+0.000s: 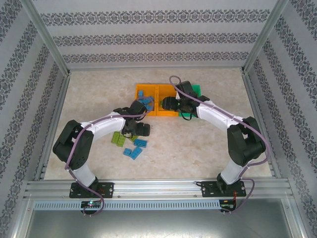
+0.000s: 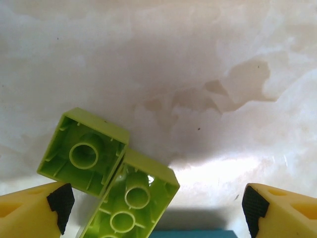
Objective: Sort the legos into containers by color
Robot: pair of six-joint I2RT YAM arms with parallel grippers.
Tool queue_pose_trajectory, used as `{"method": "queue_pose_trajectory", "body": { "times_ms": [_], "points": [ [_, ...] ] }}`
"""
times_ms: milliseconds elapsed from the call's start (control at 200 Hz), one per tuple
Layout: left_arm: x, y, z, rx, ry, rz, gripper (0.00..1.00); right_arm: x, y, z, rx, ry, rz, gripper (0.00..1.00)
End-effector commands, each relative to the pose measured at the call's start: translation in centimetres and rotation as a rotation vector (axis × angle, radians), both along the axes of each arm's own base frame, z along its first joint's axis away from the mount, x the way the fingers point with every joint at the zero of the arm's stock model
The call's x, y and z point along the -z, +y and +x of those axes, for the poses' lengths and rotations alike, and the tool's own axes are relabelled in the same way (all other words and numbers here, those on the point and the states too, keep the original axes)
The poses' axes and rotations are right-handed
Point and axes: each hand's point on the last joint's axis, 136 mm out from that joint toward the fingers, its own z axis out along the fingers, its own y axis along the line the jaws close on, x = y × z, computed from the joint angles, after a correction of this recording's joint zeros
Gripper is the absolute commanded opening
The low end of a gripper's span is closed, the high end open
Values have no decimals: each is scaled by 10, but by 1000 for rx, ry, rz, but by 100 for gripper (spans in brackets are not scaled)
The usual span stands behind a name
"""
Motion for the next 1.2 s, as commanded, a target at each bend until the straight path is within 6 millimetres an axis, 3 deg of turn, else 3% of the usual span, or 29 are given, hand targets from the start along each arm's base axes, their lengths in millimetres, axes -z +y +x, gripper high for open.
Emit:
{"method": "queue_pose_trajectory", "body": {
  "times_ms": [0, 255, 395, 624, 889, 999, 1194],
  "points": [
    [15, -5, -3, -35, 46, 7, 90, -4, -13, 0, 42, -20, -1, 71],
    [10, -2, 2, -65, 31, 38, 91, 1, -22, -7, 55, -11, -8, 71],
    [4, 4, -9, -57, 19, 70, 91, 5, -25, -10, 57, -6, -11, 72],
    [12, 16, -27, -67, 33, 105, 91, 7, -23, -10, 54, 0, -6, 72],
    [11, 10, -12, -43, 17, 132, 90, 10, -26, -13, 58, 7, -19, 72],
    [14, 9, -7, -36, 18, 148, 85, 11, -30, -16, 63, 7, -33, 73],
    [17, 9, -10, -25, 33, 155, 68, 10, -39, -17, 79, 3, -47, 73]
  ]
}}
